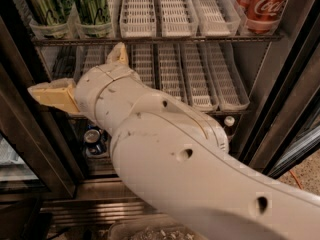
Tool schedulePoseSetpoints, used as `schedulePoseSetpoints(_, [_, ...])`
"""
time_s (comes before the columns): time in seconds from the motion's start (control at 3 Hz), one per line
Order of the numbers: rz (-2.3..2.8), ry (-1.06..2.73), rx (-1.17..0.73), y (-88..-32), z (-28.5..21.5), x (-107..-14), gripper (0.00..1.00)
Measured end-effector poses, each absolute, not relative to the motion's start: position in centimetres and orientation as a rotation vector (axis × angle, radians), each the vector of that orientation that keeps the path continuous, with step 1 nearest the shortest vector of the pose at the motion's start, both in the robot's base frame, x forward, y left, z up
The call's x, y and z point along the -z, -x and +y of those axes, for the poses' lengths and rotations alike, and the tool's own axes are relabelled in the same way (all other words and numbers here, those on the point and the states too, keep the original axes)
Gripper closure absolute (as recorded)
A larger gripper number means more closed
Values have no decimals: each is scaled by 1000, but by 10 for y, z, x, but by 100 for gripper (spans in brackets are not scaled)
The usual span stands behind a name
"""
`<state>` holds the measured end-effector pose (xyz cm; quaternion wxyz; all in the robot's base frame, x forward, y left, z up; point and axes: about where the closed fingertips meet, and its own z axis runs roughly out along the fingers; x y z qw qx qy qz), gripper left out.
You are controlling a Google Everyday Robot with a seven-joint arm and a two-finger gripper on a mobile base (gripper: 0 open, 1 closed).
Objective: Pick green can from top shelf of fridge
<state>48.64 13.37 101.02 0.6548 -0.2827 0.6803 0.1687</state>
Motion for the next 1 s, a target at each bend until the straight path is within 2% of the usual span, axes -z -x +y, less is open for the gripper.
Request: schedulePoseSetpoints(1.0, [1427, 444, -400, -501, 160, -1044, 0])
